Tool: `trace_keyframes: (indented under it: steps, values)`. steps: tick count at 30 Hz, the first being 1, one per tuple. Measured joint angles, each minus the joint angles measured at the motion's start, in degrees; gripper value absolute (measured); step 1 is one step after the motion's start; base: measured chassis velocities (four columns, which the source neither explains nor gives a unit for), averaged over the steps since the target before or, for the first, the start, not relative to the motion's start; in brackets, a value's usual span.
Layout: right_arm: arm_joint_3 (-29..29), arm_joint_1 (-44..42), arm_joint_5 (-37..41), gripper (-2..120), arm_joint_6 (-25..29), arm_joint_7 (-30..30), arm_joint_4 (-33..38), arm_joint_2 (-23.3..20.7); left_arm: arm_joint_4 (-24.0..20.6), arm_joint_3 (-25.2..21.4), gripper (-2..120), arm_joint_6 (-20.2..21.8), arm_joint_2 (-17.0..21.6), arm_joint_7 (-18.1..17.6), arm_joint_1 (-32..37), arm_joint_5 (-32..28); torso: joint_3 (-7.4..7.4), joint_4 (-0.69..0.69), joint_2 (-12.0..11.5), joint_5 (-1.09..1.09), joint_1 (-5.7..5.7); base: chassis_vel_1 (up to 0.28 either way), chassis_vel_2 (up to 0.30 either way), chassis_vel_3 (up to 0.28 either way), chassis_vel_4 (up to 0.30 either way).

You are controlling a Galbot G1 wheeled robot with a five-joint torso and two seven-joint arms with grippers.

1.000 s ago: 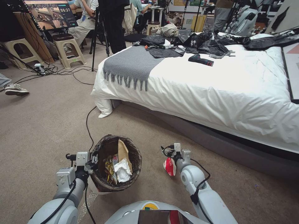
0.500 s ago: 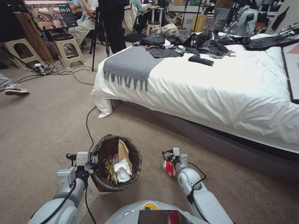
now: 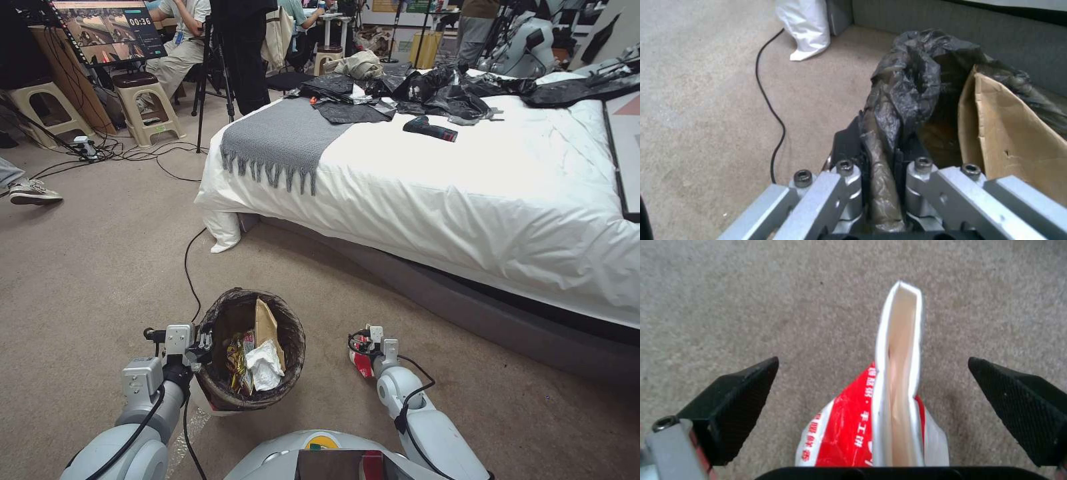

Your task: Pick up the trash bin, then pick up the garbage from the floor and place it into the trash bin.

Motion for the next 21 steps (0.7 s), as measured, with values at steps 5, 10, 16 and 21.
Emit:
trace_keyframes:
  steps: [5, 10, 16, 21]
  values:
    - [-0.3, 0.7, -0.1, 100, 0.7, 0.2, -2.0, 0.2, 0.0, 0.1, 7, 0.0, 0.1, 0.0, -0.3, 0.0, 0.00, 0.00, 0.0, 0.00, 0.00, 0.000, 0.000, 0.000, 0.000]
    - [-0.3, 1.4, -0.1, 100, 1.3, 0.5, -3.9, 0.3, 0.0, 0.0, 7, 0.0, 0.2, 0.0, -0.5, -0.1, 0.00, -0.01, 0.0, -0.01, 0.00, 0.000, 0.000, 0.000, 0.000]
    - [-0.2, 2.3, -0.4, 91, 2.3, 0.6, -6.9, 0.5, 0.0, 0.0, 7, 0.0, 0.4, 0.1, -1.0, -0.1, 0.00, -0.01, 0.0, -0.01, 0.00, 0.000, 0.000, 0.000, 0.000]
    - [-0.2, 2.8, -0.5, 75, 2.6, 0.6, -8.0, 0.7, 0.0, -0.2, 7, 0.0, 0.7, 0.1, -1.3, -0.3, 0.00, 0.01, 0.0, 0.01, 0.00, 0.000, 0.000, 0.000, 0.000]
